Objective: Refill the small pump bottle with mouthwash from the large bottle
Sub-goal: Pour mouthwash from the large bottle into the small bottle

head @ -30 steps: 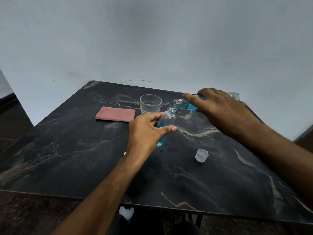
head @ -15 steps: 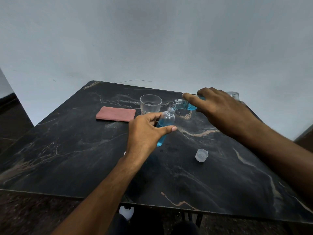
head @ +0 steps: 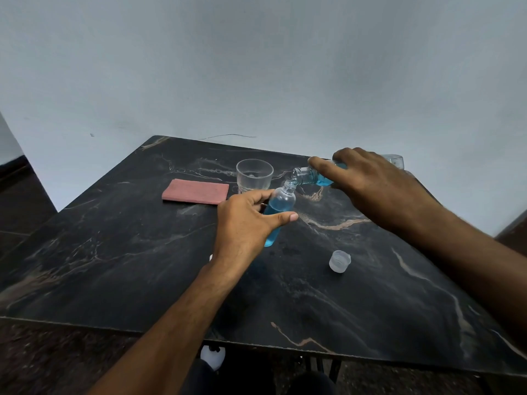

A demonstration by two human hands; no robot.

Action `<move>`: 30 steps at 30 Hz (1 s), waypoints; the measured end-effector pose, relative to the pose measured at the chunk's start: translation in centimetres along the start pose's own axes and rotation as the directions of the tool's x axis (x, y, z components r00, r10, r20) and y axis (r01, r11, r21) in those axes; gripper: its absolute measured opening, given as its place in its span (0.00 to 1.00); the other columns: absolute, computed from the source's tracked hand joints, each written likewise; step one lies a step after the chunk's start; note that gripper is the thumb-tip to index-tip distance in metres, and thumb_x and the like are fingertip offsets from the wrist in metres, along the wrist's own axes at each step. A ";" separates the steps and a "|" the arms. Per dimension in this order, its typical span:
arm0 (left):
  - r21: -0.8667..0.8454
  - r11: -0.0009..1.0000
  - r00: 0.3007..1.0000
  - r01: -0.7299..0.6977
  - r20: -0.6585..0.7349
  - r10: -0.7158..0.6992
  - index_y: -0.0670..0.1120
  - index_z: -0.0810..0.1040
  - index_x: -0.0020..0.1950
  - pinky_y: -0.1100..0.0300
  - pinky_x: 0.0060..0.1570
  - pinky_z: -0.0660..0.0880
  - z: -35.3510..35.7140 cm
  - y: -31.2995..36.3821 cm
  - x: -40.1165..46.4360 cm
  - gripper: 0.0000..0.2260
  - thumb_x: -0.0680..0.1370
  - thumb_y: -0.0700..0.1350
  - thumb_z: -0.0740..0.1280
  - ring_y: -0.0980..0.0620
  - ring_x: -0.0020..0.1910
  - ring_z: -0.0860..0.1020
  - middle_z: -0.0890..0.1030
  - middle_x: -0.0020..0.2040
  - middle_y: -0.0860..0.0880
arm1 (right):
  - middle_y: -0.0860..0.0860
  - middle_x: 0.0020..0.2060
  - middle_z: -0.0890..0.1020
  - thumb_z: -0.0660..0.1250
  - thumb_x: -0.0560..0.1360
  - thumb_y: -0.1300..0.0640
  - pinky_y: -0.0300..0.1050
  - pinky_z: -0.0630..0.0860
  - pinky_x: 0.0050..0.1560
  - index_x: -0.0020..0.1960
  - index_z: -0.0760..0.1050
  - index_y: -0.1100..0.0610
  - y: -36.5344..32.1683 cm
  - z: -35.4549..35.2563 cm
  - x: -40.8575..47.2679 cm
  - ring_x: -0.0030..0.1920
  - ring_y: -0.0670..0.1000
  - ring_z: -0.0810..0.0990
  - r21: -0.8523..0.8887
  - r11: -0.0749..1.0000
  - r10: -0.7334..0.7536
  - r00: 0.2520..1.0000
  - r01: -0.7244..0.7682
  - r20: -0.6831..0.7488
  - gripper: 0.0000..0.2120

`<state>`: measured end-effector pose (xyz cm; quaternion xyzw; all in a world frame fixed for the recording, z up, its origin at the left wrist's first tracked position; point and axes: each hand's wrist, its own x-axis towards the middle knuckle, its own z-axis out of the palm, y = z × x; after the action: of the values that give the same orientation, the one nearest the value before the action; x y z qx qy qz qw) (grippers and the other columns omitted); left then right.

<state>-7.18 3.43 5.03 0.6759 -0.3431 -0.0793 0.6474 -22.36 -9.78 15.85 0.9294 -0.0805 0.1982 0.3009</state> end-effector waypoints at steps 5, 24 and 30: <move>0.012 1.000 1.000 0.000 0.001 0.000 0.50 0.86 0.59 0.71 0.43 0.80 -0.1 0.1 0.0 0.26 0.62 0.50 0.84 0.67 0.46 0.85 0.86 0.49 0.62 | 0.58 0.50 0.80 0.77 0.69 0.67 0.42 0.59 0.39 0.71 0.71 0.53 0.0 -0.1 0.0 0.45 0.57 0.79 -0.019 1.000 0.001 1.000 -0.001 -0.004 0.34; -0.025 0.999 1.000 0.023 0.006 -0.023 0.51 0.86 0.58 0.65 0.46 0.83 0.1 0.0 0.0 0.26 0.61 0.51 0.83 0.64 0.46 0.86 0.88 0.49 0.57 | 0.58 0.49 0.78 0.76 0.68 0.70 0.44 0.60 0.39 0.71 0.70 0.53 0.4 0.6 0.1 0.44 0.58 0.77 0.010 1.000 -0.012 1.000 0.012 -0.017 0.35; -0.028 0.999 1.000 0.020 0.006 -0.020 0.51 0.85 0.59 0.68 0.45 0.82 0.1 0.3 -0.1 0.29 0.59 0.54 0.81 0.65 0.46 0.85 0.86 0.49 0.61 | 0.59 0.49 0.78 0.75 0.68 0.71 0.44 0.60 0.40 0.71 0.70 0.55 0.6 0.6 0.1 0.44 0.59 0.77 0.021 1.000 -0.018 1.000 0.019 -0.014 0.35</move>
<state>-7.39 3.44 5.28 0.6701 -0.3371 -0.0927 0.6548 -22.19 -10.60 15.77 0.9318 -0.0677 0.2027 0.2933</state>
